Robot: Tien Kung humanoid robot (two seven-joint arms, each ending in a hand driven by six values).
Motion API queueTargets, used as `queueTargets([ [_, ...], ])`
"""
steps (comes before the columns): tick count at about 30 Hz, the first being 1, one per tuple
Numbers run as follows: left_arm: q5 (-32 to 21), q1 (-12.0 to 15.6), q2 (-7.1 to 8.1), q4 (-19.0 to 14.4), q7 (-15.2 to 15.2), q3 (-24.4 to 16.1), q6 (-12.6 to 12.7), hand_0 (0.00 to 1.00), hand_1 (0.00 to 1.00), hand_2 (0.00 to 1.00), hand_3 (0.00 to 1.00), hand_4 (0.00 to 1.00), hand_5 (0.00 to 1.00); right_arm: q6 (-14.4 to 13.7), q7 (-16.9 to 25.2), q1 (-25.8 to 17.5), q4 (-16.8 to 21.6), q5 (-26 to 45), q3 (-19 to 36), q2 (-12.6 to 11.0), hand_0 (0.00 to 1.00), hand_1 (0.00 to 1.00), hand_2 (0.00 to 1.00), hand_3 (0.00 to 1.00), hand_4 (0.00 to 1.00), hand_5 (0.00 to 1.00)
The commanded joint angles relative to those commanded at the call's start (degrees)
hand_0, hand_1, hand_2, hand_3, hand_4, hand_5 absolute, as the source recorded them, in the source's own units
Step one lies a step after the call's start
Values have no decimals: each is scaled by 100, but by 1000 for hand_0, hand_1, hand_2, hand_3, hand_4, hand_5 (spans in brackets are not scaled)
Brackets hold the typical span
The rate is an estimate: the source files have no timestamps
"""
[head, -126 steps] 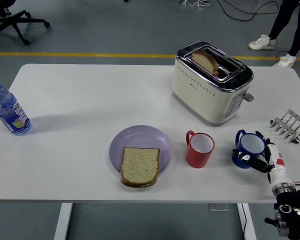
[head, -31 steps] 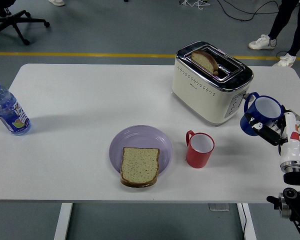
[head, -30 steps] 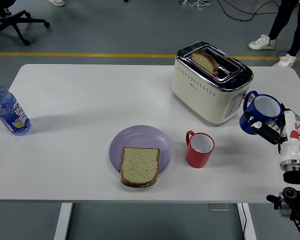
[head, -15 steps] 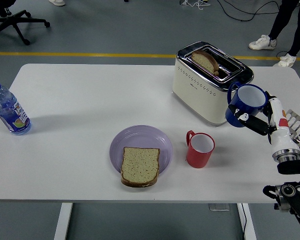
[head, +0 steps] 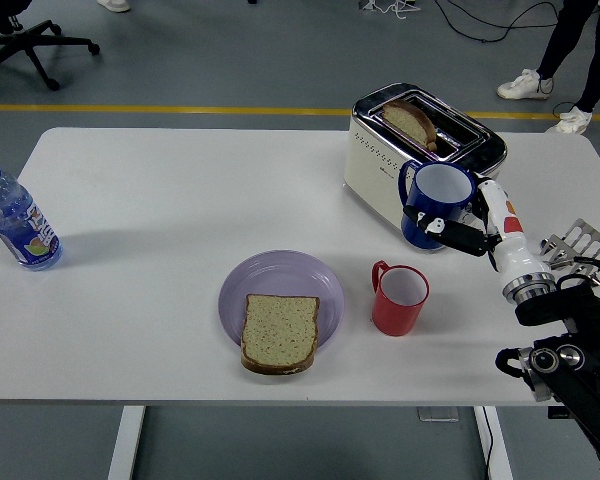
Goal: Pick up the cup,pour liquid into bread,place the cup on the desk
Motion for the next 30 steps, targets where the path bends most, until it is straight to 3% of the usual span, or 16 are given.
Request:
queueTargets([
  [18, -55, -6, 19, 0, -6, 25, 2, 681, 747, 770, 664, 419, 998, 43, -485, 974, -628, -209, -844, 142, 194, 2, 244, 474, 842, 2],
  [30, -89, 7, 21, 0, -6, 71, 0, 681, 748, 770, 663, 419, 998, 106, -792, 1649, -724, -519, -1769, 242, 190, 2, 245, 470, 833, 2],
])
